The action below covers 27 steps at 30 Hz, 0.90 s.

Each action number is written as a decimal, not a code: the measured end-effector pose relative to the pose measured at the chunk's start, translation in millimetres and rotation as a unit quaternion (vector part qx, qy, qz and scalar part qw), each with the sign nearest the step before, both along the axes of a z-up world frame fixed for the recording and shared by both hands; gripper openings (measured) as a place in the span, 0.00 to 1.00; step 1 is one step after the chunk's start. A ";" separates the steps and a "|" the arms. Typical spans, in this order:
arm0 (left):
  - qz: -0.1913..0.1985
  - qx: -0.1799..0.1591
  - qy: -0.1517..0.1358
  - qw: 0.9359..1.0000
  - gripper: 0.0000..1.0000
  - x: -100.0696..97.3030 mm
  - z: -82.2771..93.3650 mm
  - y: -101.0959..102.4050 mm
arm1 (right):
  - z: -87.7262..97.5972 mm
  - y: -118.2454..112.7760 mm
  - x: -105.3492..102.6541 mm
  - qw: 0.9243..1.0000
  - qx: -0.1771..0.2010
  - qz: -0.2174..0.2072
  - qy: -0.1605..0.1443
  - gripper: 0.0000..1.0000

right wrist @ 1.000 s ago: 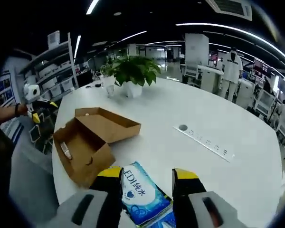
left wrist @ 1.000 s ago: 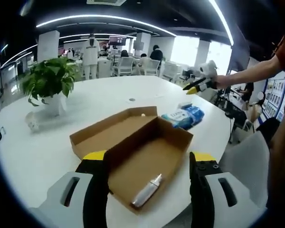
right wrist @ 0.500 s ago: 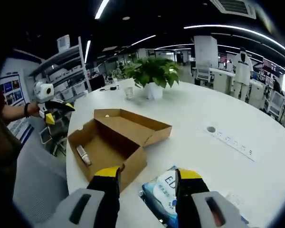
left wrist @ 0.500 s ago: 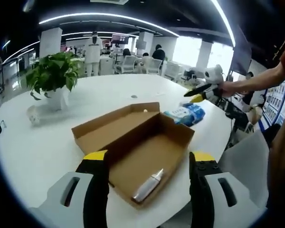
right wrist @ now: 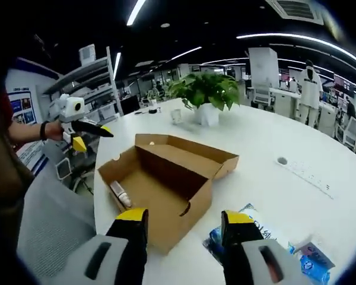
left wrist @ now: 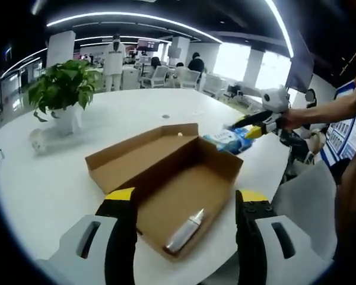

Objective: Operate the shoe box by opening the lid, removing the specified soft item, and placing it in the target area until the item is outside and the box remains undamaged.

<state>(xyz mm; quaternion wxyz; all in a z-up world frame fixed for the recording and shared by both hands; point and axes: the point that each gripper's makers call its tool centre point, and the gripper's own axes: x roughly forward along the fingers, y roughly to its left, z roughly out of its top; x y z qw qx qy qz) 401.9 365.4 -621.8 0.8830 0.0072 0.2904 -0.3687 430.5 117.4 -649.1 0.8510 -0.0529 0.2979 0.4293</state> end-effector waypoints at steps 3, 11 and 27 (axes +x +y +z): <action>0.001 0.009 0.005 1.000 0.67 3.0 -4.9 -0.5 | -2.1 2.3 -1.5 1.000 0.021 -0.009 0.007 0.49; -0.007 0.023 0.014 1.000 0.67 8.4 -15.4 -3.4 | -3.1 12.3 -18.7 0.999 0.036 -0.013 0.009 0.51; -0.041 0.041 0.037 0.998 0.66 16.7 -31.1 -3.2 | -6.9 12.3 -31.9 0.999 0.041 -0.031 0.003 0.53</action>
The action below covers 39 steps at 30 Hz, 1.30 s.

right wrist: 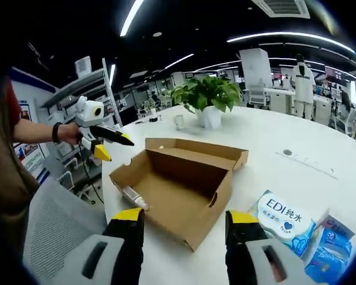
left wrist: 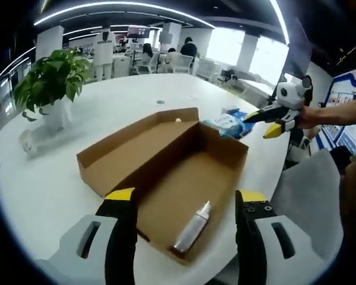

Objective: Operate the shoe box by opening the lid, removing the specified soft item, and placing it in the target area until the item is outside and the box remains undamaged.

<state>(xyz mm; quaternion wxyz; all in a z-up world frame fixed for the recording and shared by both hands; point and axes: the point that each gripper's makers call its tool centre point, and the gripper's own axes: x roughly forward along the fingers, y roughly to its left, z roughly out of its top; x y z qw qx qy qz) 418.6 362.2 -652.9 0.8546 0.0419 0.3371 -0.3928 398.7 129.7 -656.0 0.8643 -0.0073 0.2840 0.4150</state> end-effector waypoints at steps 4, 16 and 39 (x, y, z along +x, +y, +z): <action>-0.028 0.033 0.014 0.999 0.66 -2.3 -14.8 -0.1 | 0.6 1.6 -3.9 1.000 0.000 -0.001 -0.004 0.53; -0.073 0.095 0.041 0.992 0.65 3.8 -41.1 0.1 | -3.4 11.0 -18.1 1.000 0.002 -0.007 -0.008 0.54; -0.199 0.218 0.043 0.954 0.66 -1.1 -90.6 -11.0 | -2.4 10.5 -30.4 0.999 0.020 -0.040 -0.006 0.54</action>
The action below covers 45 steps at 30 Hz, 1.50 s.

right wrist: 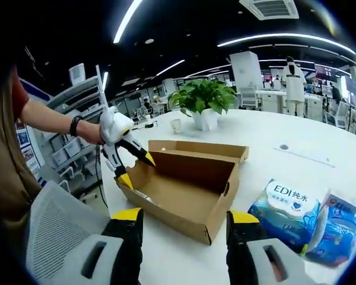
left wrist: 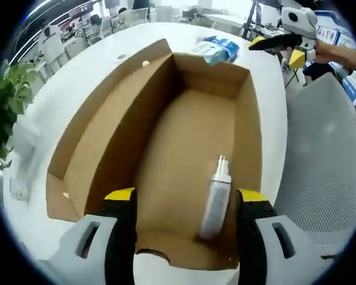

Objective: Operate the shoe box by opening the lid, removing the specified soft item, and placing it in the target area until the item is outside and the box remains undamaged.

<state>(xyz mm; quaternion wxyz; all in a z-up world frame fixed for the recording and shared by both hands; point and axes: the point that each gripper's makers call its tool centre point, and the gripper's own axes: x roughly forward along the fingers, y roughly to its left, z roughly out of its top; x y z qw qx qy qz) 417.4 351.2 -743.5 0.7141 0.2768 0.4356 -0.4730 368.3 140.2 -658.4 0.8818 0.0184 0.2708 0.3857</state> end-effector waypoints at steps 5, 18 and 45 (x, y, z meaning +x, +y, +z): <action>-0.021 0.018 0.010 1.000 0.66 1.8 -12.0 -3.2 | -2.8 -0.7 -3.6 1.000 -0.005 -0.001 0.003 0.54; -0.066 0.039 0.005 0.997 0.73 -0.2 -25.8 -11.8 | -9.2 -12.3 -12.9 1.000 -0.007 -0.020 0.015 0.54; -0.189 0.076 -0.022 0.979 0.23 -23.1 -47.4 -25.0 | -17.0 -3.9 -19.1 0.999 0.011 -0.024 0.028 0.51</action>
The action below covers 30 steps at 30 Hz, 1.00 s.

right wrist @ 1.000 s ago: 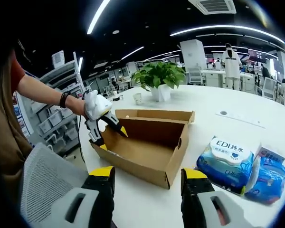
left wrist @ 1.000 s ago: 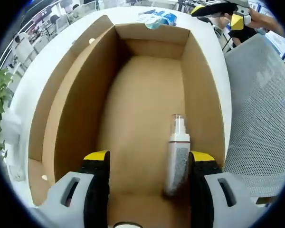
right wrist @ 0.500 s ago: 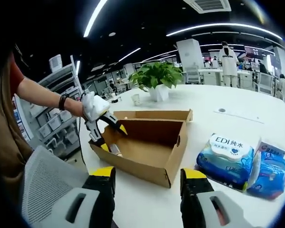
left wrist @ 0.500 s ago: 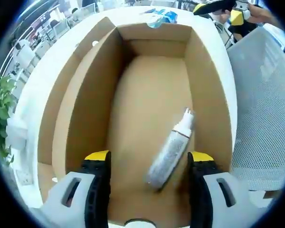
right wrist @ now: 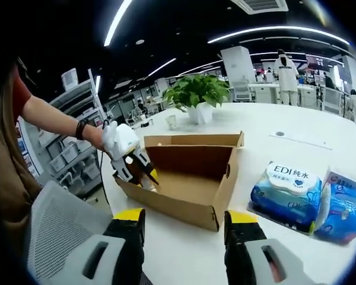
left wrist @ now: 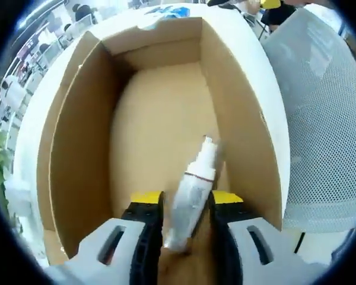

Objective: Operate the shoe box by opening the lid, removing the specified soft item, and placing it in the target area until the item is outside and the box remains undamaged.

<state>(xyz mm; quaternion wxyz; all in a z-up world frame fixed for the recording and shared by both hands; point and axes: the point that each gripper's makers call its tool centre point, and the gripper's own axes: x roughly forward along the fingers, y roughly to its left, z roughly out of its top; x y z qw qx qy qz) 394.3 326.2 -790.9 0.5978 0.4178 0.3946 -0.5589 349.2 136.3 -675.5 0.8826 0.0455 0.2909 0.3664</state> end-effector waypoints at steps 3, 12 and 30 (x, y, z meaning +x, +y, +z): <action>-0.005 -0.017 0.011 1.000 0.21 -7.3 3.0 -7.1 | -0.6 -1.1 -1.9 1.000 0.000 -0.003 0.002 0.51; 0.012 -0.034 -0.008 0.999 0.20 7.1 18.3 -9.3 | -2.4 2.1 -4.6 1.000 -0.001 0.005 0.005 0.50; 0.012 -0.092 -0.022 0.995 0.20 5.4 71.3 -28.4 | 15.1 34.8 10.5 0.998 -0.005 0.063 -0.024 0.48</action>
